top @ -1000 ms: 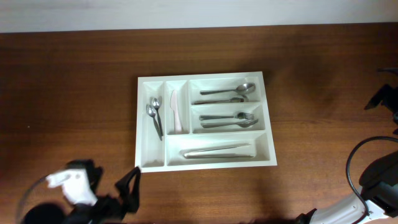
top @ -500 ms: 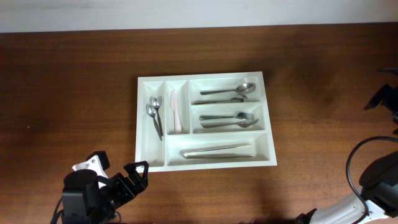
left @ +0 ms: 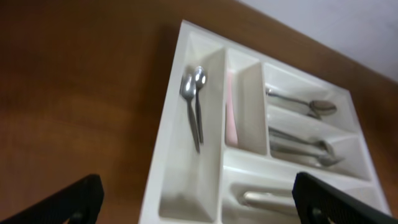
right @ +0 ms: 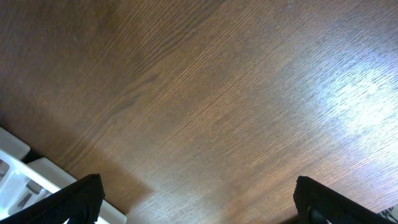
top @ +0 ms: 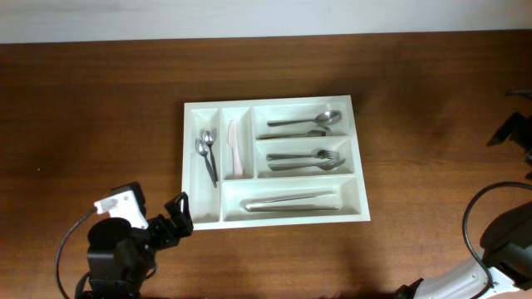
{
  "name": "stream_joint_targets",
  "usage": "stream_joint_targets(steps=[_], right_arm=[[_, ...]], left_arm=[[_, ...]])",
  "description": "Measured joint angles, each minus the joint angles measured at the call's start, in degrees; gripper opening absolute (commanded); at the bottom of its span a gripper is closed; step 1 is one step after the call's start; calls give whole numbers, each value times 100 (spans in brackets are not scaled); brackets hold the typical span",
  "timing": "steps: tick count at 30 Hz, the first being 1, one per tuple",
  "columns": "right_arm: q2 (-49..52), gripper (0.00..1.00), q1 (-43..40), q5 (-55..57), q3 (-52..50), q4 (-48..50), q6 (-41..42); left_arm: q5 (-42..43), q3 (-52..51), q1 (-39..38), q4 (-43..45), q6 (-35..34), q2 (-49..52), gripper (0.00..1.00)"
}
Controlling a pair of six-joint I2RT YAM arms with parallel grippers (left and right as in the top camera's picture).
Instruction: Pack container
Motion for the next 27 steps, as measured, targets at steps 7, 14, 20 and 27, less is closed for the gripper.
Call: stream_joint_targets(steps=[7, 14, 20, 27], right_arm=[[0, 99, 0, -2, 0, 0, 0], [0, 99, 0, 0, 0, -2, 0], [0, 99, 0, -2, 0, -2, -4], [0, 99, 0, -2, 0, -2, -2]], left_arm=[[37, -754, -9, 1379, 841, -109, 99], [173, -2048, -15, 3073, 1130, -1440, 99], [201, -2621, 179, 3456, 1169, -2354, 99], [122, -2931, 382, 3770, 1279, -2498, 99]])
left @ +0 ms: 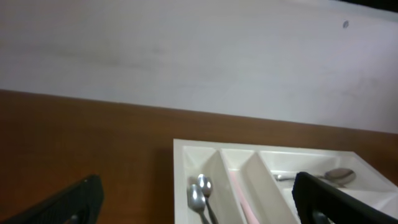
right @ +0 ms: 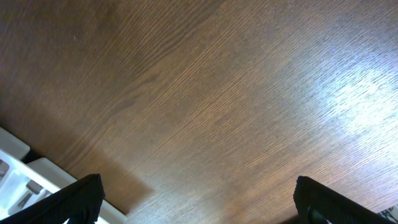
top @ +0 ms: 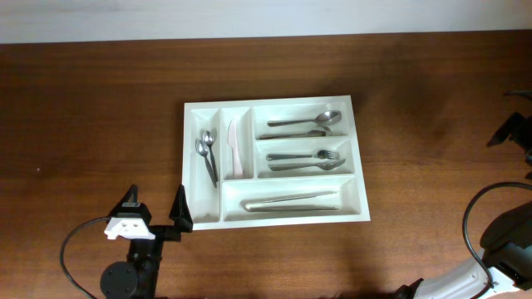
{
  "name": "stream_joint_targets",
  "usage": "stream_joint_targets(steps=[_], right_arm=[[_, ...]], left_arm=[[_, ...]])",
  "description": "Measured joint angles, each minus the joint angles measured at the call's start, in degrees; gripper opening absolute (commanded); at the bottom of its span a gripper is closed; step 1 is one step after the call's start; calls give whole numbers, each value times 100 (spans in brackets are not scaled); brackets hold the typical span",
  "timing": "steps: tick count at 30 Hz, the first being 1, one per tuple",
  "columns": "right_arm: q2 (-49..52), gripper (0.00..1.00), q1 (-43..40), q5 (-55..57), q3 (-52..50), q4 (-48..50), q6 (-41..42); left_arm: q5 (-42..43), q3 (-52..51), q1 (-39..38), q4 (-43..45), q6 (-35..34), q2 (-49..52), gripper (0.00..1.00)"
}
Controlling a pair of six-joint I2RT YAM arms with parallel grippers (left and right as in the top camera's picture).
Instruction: Pack container
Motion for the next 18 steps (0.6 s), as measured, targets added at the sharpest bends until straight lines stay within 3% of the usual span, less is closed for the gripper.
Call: stream_joint_targets(steps=[4, 18], right_arm=[[0, 99, 0, 2, 0, 0, 0], [0, 99, 0, 0, 0, 0, -2]], left_arm=[[-42, -267, -26, 518, 66, -11, 99], [-44, -474, -240, 26, 1141, -7, 99]])
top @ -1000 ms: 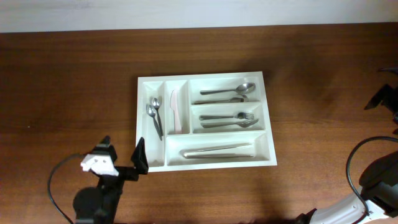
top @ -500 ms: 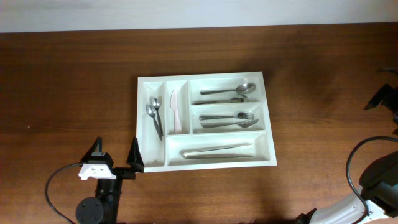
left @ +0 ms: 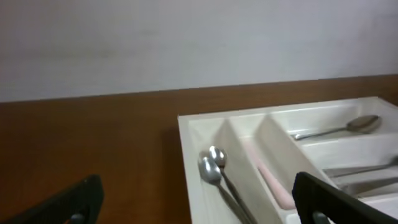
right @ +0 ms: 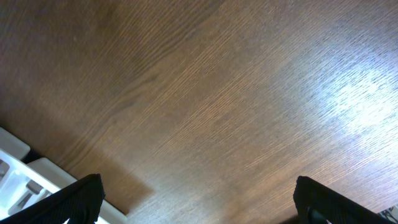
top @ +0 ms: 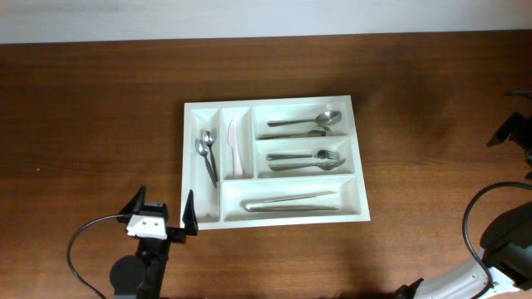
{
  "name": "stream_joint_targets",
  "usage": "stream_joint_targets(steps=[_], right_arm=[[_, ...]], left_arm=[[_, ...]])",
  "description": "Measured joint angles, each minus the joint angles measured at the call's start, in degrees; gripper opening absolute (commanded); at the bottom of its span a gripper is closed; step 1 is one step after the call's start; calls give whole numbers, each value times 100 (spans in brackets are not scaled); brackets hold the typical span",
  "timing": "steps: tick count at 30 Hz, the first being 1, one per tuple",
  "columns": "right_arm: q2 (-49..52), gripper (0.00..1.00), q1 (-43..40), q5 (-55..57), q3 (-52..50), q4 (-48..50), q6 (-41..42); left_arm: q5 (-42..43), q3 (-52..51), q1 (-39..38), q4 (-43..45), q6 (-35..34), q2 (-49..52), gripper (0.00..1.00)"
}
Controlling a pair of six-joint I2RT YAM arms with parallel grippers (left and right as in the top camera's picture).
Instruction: Pack container
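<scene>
A white cutlery tray (top: 274,101) lies mid-table. It holds two small spoons (top: 206,154), a pale pink knife (top: 235,149), larger spoons (top: 303,124), forks (top: 306,159) and long steel pieces (top: 291,202) in the front compartment. My left gripper (top: 163,205) stands open and empty just off the tray's front left corner. Its wrist view looks level across the small spoons (left: 214,168) and tray rim (left: 186,124), the gripper (left: 199,205) spread wide. My right gripper (right: 199,208) is open over bare wood, with nothing in it.
The right arm (top: 509,130) sits at the table's far right edge, with its cable (top: 474,216) looping below. A corner of the tray (right: 18,168) shows at the lower left of the right wrist view. A pale wall (left: 186,43) rises behind the table.
My left gripper has shifted slightly right, nearer the tray's front left corner, and its view now takes in more of the tray. It stays open. The right arm has not moved.
At first my left gripper was tilted down, looking into the tray from its front left. Then it stood level, facing the wall across the tray. Now it is a little further right. All cutlery has kept its place, and the right gripper stayed open.
</scene>
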Motion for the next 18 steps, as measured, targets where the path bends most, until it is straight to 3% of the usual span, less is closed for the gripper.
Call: stream_joint_targets(steps=[18], right_arm=[[0, 99, 0, 2, 0, 2, 2]], left_arm=[[-514, 2, 0, -50, 184, -9, 99]])
